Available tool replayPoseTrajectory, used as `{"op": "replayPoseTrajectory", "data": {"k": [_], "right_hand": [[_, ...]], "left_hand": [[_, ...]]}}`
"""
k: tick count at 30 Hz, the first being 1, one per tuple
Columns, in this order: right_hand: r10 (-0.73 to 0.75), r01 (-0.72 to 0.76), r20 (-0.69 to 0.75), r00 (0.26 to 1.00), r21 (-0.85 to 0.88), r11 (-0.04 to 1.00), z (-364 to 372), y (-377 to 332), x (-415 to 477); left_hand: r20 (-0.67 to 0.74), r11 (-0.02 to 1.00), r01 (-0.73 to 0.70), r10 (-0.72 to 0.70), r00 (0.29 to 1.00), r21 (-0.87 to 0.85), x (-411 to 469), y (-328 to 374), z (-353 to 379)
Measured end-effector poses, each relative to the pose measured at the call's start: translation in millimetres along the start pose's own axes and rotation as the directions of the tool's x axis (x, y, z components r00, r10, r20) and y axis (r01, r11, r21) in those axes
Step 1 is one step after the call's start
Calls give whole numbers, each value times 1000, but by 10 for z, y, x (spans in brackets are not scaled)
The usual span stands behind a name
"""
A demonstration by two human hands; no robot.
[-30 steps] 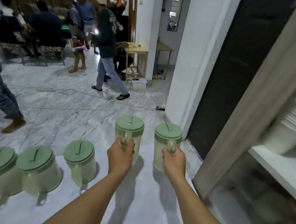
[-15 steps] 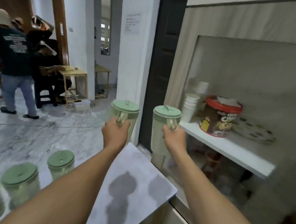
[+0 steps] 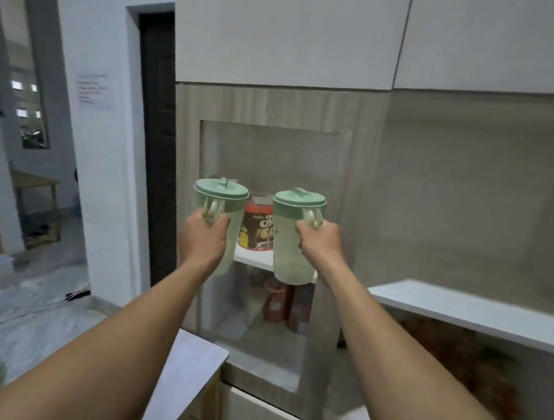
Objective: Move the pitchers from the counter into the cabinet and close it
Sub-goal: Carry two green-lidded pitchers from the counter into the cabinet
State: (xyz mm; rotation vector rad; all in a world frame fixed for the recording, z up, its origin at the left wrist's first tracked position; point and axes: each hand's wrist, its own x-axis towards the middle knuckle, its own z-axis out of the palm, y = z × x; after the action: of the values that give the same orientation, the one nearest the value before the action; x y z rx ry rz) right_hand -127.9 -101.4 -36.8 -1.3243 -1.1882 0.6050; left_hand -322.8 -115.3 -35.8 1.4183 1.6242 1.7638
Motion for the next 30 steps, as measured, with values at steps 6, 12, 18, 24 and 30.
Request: {"op": "replayPoseTrajectory", "data": {"k": [6,12,18,24,30], "right_hand": [[-44,40,-138,989,-32,999,-1103,-103,-29],[-60,38,-246,967,-93,995,-2050,-156,-40],[-67,14,-365,928,-147,989,-2936,-53,36],[-57,-11,-421,905,-157,987,-3481,102,225],[-48,-35,-468,882,-168,985,-3754,292,662]], "left_hand": [[73,995,-51,57,996,-86,-504,658,631],[145,984,-79,103,984,-161,-994,1204,1234],[238,960,-65,133,962,-274,-1426,1615,1860],[303,950,-44,143,942,-309,-1636,1838,2402],[367,946,-24,148,918,-322,-1595,1969,3042]]}}
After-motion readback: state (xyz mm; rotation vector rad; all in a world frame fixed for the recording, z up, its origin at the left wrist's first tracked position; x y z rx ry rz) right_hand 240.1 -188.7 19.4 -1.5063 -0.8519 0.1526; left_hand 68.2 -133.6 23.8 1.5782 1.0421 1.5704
